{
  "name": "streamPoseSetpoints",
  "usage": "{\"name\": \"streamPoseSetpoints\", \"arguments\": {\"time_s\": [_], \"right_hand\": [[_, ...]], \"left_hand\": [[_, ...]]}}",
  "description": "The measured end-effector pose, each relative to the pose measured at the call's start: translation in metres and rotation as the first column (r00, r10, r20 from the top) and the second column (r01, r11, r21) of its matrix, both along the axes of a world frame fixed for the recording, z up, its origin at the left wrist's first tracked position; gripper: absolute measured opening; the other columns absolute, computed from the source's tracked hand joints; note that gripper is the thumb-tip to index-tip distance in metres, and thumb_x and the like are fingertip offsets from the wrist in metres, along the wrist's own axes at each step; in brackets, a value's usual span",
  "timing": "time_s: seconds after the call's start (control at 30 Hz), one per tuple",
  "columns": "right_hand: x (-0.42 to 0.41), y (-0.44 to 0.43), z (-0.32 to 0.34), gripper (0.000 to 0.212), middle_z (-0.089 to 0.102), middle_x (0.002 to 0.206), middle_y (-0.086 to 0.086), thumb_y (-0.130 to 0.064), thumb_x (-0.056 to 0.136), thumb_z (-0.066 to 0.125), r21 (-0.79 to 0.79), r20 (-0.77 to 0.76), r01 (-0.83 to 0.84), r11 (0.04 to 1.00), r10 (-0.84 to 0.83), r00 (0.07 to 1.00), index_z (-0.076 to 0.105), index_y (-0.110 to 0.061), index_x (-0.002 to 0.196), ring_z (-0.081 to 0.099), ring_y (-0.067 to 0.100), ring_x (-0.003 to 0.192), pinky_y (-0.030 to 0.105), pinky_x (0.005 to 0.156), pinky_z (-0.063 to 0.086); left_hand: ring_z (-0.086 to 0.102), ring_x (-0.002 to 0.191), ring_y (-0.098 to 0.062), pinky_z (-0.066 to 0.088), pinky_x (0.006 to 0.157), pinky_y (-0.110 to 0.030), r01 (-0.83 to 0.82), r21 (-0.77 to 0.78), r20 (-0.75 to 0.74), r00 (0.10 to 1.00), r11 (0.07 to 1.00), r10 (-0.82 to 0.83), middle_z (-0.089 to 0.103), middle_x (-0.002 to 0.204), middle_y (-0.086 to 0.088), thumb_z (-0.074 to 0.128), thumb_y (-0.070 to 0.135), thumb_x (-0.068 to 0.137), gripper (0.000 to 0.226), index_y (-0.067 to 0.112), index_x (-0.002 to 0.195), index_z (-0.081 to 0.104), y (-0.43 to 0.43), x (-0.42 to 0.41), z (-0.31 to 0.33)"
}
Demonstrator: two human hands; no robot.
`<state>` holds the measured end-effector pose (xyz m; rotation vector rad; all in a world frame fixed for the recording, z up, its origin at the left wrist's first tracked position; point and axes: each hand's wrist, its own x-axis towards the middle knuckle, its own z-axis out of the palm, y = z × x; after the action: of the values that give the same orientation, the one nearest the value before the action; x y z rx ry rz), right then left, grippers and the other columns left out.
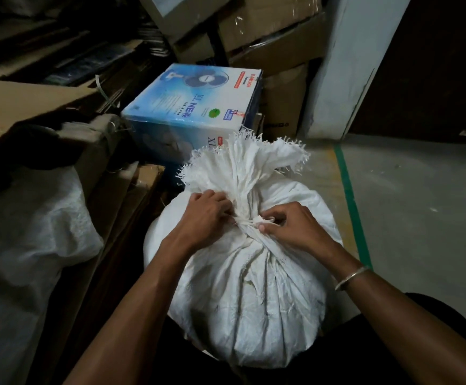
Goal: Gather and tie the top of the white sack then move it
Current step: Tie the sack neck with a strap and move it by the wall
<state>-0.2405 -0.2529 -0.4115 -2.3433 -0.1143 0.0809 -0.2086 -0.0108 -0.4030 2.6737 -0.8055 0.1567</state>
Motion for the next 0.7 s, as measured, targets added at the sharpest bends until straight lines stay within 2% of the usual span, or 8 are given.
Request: {"name": "streamPoseSetpoints", "arguments": {"time_s": [0.1,0.17,0.23,0.33,0.43,0.53,0.63,0.7], "right_hand": [[-0.004,0.000,0.000,0.038,0.078,0.104,-0.013,-0.044,0.074,0.082,0.000,0.006,0.032,0.999,-0.032,0.999,0.079,-0.026,0.107,0.069,-0.003,0.091,0.033,0.087,0.060],[-0.009,0.001,0.000,0.037,0.078,0.099,-0.016,-0.045,0.073,0.082,0.011,0.025,0.084,0.996,-0.084,0.996,0.080,-0.026,0.104,0.070,-0.004,0.087,0.031,0.084,0.060],[-0.011,0.001,0.002,0.031,0.077,0.094,-0.020,-0.044,0.073,0.083,0.027,0.055,0.098,0.995,-0.100,0.994,0.081,-0.028,0.100,0.069,-0.008,0.082,0.031,0.080,0.060],[-0.013,0.003,0.003,0.025,0.077,0.091,-0.021,-0.045,0.075,0.080,0.020,0.077,0.064,0.998,-0.066,0.995,0.080,-0.033,0.097,0.069,-0.009,0.080,0.033,0.077,0.060],[-0.011,0.004,-0.001,0.029,0.078,0.083,-0.013,-0.051,0.074,0.076,-0.003,0.062,0.062,0.998,-0.062,0.996,0.081,-0.030,0.093,0.070,-0.005,0.076,0.035,0.072,0.059],[-0.011,0.004,-0.006,0.032,0.078,0.080,-0.011,-0.054,0.073,0.077,-0.006,0.049,0.080,0.997,-0.079,0.996,0.081,-0.029,0.091,0.069,-0.006,0.075,0.032,0.070,0.058],[-0.012,0.008,-0.010,0.040,0.073,0.071,-0.001,-0.056,0.073,0.073,-0.045,0.072,0.092,0.995,-0.088,0.994,0.077,-0.018,0.084,0.064,-0.007,0.071,0.026,0.059,0.048],[-0.013,0.009,-0.011,0.049,0.072,0.075,0.004,-0.059,0.072,0.067,-0.073,0.076,0.088,0.993,-0.083,0.994,0.072,-0.012,0.087,0.069,-0.001,0.072,0.031,0.061,0.052]], "left_hand": [[0.070,0.083,-0.010,0.056,0.080,-0.037,-0.170,-0.243,-0.243,0.964,0.955,0.110,0.075,0.085,0.008,0.077,0.022,0.085,0.002,0.021,0.084,0.076,0.003,-0.006,-0.002],[0.071,0.072,-0.007,0.055,0.069,-0.026,-0.358,-0.441,-0.424,0.891,0.823,0.160,0.077,0.076,0.003,0.085,0.018,0.082,0.005,0.017,0.082,0.080,0.002,-0.010,-0.001],[0.073,0.070,-0.013,0.057,0.069,-0.026,-0.480,-0.603,-0.544,0.832,0.637,0.111,0.079,0.077,-0.005,0.090,0.009,0.077,0.010,0.013,0.081,0.081,0.004,-0.013,0.000],[0.077,0.079,-0.020,0.063,0.082,-0.037,-0.559,-0.654,-0.594,0.797,0.510,0.112,0.081,0.085,-0.008,0.090,-0.002,0.071,0.019,0.012,0.080,0.080,0.001,-0.020,-0.002],[0.077,0.083,-0.025,0.063,0.087,-0.042,-0.635,-0.701,-0.651,0.756,0.324,0.073,0.080,0.087,-0.015,0.089,-0.011,0.068,0.032,0.007,0.092,0.078,-0.011,-0.024,-0.007],[0.077,0.076,-0.018,0.063,0.078,-0.034,-0.588,-0.737,-0.539,0.809,0.334,0.236,0.080,0.081,-0.007,0.089,-0.003,0.072,0.022,0.007,0.089,0.078,-0.025,-0.032,-0.015],[0.074,0.074,-0.012,0.061,0.072,-0.037,-0.401,-0.722,-0.230,0.908,0.564,0.351,0.077,0.077,0.005,0.079,0.008,0.083,0.007,0.015,0.086,0.077,-0.035,-0.043,-0.027],[0.075,0.077,-0.010,0.062,0.073,-0.038,-0.400,-0.722,-0.226,0.907,0.564,0.355,0.077,0.080,0.006,0.081,0.009,0.084,0.010,0.015,0.091,0.077,-0.034,-0.044,-0.028]]}}
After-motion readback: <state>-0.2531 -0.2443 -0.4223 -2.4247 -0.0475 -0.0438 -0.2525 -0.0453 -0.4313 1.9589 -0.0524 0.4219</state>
